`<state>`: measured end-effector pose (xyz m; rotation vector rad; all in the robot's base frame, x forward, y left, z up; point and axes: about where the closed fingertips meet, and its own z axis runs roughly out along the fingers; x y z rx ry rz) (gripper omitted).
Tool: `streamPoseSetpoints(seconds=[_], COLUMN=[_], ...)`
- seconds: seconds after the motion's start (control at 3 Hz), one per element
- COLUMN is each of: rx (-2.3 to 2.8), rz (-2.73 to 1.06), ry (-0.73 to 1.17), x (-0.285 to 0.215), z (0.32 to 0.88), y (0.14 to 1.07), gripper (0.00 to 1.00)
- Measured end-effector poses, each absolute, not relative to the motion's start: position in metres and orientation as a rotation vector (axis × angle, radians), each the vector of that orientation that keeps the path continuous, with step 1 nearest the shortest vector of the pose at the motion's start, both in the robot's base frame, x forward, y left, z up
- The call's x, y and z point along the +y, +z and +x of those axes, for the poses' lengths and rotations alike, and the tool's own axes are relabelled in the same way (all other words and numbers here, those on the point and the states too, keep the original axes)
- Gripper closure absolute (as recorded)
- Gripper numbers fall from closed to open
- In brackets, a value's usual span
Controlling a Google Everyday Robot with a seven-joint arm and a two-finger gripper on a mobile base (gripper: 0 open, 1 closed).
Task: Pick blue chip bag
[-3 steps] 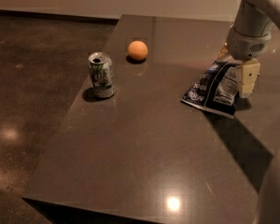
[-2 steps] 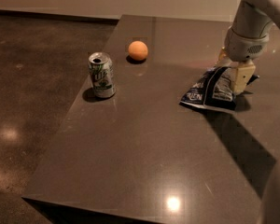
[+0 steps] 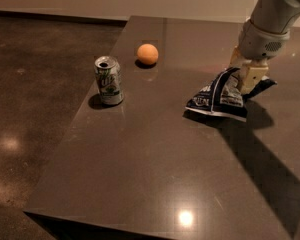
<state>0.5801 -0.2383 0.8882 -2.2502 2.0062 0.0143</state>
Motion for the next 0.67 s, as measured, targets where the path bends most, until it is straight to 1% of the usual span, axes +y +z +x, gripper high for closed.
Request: streamPoseSetpoints(seconds=[0.33, 0.67], rx=[1.971, 1.929], rz=[-2.197, -2.164], ry=[0.063, 0.089], x=[-0.217, -0.199], z=[0.572, 0.568], y=[0.911, 0.934], gripper=[1.00, 1.00])
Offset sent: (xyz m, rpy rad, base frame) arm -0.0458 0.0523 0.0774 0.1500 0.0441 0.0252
